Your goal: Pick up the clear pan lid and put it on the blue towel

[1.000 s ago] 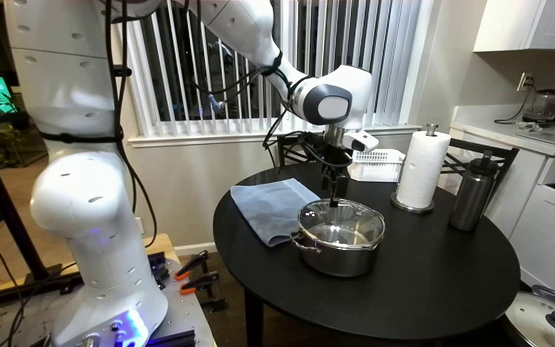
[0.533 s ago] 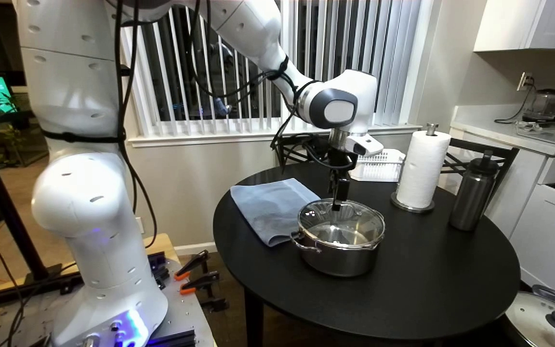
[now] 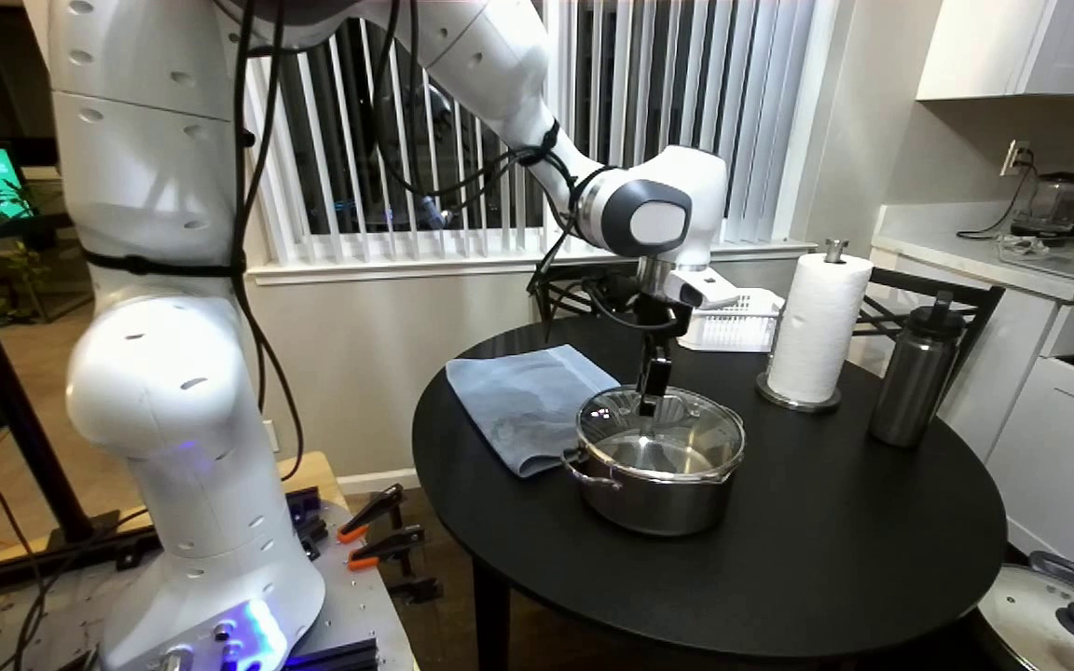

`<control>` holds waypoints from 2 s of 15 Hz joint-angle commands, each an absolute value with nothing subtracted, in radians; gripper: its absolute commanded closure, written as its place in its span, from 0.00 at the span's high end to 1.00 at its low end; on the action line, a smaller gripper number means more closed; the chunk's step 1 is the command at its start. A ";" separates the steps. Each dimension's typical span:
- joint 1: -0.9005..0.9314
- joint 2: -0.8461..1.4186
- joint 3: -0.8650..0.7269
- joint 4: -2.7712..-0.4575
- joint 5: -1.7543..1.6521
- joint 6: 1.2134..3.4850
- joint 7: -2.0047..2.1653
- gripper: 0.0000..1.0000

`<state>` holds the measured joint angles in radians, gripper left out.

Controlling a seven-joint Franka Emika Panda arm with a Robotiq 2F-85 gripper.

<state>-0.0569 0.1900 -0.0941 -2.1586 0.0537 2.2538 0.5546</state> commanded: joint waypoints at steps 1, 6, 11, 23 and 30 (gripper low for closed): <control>-0.038 0.183 -0.116 -2.163 0.014 2.276 0.630 0.41; -0.034 0.180 -0.117 -2.165 0.004 2.288 0.656 0.09; -0.023 0.160 -0.116 -2.178 -0.016 2.303 0.657 0.04; 0.039 -0.140 0.026 -2.251 -0.397 2.280 0.819 0.04; 0.059 -0.074 0.118 -2.148 -0.440 2.278 0.775 0.04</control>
